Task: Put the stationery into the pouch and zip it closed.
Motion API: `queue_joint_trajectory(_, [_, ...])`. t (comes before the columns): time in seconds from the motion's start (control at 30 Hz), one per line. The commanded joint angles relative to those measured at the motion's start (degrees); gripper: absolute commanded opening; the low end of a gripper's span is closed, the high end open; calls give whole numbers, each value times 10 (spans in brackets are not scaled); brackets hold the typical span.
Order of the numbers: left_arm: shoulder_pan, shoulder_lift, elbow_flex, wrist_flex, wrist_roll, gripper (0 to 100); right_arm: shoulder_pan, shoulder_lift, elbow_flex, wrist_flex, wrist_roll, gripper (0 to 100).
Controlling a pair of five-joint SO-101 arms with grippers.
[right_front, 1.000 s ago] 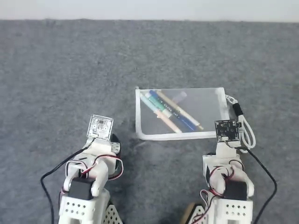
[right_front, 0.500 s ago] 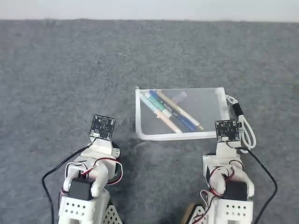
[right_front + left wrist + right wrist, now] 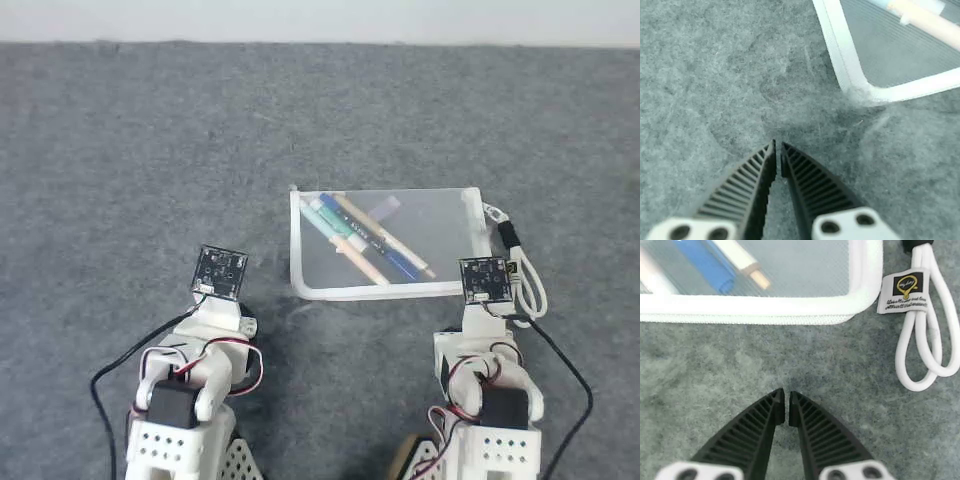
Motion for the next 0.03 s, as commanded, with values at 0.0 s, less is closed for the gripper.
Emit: queue_joint_trajectory(0.0, [4,-9,-7,4,-4,13,-2,-11,11,3,5,9])
